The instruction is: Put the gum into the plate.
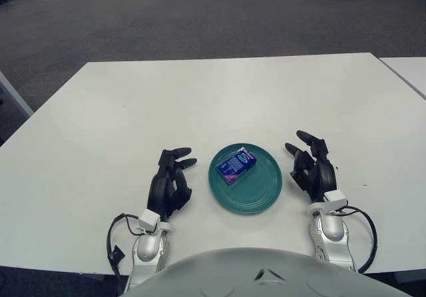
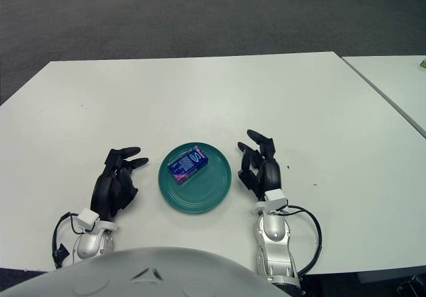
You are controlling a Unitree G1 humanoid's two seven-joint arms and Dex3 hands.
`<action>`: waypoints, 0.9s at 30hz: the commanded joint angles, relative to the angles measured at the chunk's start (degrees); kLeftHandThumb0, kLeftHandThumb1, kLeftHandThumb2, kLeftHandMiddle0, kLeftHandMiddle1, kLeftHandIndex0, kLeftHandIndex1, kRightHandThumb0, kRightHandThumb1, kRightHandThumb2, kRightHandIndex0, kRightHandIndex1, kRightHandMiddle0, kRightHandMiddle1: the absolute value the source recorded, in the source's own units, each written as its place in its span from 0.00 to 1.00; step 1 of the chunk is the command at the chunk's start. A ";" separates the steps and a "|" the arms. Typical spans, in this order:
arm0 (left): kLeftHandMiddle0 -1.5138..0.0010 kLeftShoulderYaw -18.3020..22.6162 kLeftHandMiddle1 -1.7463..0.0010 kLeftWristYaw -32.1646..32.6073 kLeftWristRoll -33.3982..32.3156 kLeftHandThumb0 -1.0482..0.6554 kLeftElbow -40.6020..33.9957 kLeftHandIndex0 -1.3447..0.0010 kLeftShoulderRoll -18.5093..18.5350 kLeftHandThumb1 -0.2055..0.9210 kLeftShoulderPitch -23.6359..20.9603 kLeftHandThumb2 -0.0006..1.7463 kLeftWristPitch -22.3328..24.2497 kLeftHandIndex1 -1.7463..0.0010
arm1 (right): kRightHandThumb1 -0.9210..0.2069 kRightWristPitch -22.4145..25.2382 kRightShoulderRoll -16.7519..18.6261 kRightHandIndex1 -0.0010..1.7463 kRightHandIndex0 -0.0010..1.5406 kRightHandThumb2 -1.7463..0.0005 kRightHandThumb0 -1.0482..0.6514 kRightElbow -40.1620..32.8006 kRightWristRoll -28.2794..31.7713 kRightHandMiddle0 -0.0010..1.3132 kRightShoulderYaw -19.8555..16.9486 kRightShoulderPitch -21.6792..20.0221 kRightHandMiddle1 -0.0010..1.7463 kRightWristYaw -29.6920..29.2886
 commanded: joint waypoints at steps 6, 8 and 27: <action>0.74 0.22 0.48 1.12 0.19 0.09 3.23 0.85 -0.87 1.00 -0.41 0.58 2.44 0.30 | 0.00 2.83 1.43 0.25 0.30 0.54 0.22 3.49 0.01 0.00 0.56 7.82 0.54 -0.66; 0.75 0.15 0.48 1.25 -0.09 0.08 2.46 0.85 -1.24 1.00 -0.35 0.58 3.22 0.30 | 0.00 2.78 1.55 0.25 0.30 0.54 0.23 2.46 -0.28 0.00 0.83 8.45 0.55 -0.78; 0.77 -2.96 0.57 1.46 0.94 0.11 -6.17 0.92 -2.44 1.00 2.52 0.58 9.86 0.36 | 0.00 3.49 0.99 0.27 0.28 0.56 0.24 -2.00 -2.03 0.00 1.91 10.88 0.59 -0.86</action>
